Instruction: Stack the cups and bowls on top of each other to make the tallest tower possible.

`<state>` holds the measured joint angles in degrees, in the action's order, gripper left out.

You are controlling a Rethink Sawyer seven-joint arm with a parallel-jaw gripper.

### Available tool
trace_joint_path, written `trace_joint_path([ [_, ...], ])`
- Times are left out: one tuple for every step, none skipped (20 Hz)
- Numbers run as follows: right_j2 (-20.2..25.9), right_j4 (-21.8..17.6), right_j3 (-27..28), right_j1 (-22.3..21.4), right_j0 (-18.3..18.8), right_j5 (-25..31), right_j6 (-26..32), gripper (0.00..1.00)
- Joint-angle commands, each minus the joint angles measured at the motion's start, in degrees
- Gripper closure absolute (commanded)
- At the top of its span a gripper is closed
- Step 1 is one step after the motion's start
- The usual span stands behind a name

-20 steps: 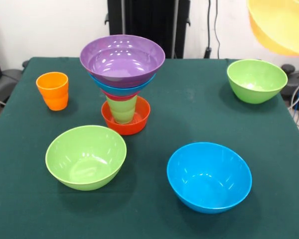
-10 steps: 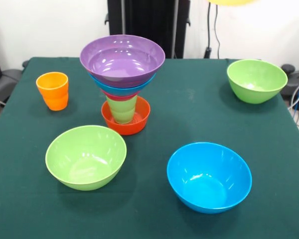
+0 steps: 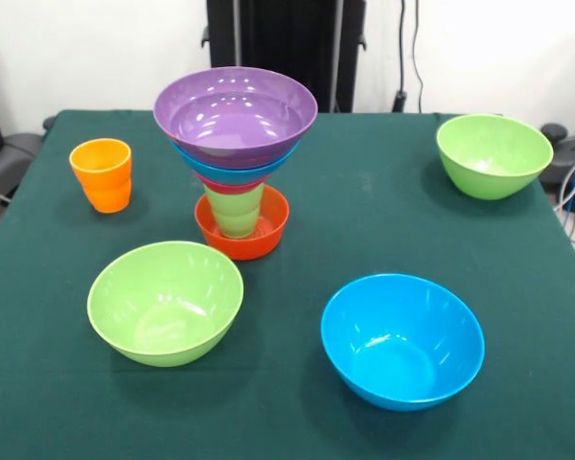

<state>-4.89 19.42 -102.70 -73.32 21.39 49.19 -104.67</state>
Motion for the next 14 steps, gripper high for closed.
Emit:
trace_joint_path([
  [8.82,0.50,-11.29,-0.79,1.64,-5.46,21.98,1.00],
  [8.58,-1.06,-11.50,-0.29,1.77,-5.84,21.37,1.00],
  [8.89,-2.21,-11.88,0.13,2.06,-6.86,21.84,1.00],
  [9.20,-3.29,-12.08,0.64,2.29,-7.91,21.82,1.00],
  [9.66,-3.67,-12.63,0.97,2.55,-9.28,21.88,1.00],
  [10.01,-3.89,-13.39,1.19,2.70,-10.94,21.39,1.00],
  [10.36,-4.11,-14.15,1.40,2.85,-12.60,20.90,1.00],
  [11.00,-4.20,-15.00,1.54,3.21,-14.51,20.66,1.00],
  [11.80,-4.26,-15.83,1.73,3.67,-16.00,20.49,1.00],
  [12.48,-4.71,-16.29,2.10,4.19,-17.15,20.22,1.00],
  [13.16,-5.05,-16.82,2.25,4.60,-18.24,19.80,1.00],
  [13.61,-5.76,-16.88,2.50,4.97,-18.89,19.04,1.00],
  [13.98,-6.27,-17.37,2.63,5.20,-19.59,18.39,1.00],
  [14.29,-6.92,-17.47,2.53,5.30,-19.84,17.66,1.00],
])
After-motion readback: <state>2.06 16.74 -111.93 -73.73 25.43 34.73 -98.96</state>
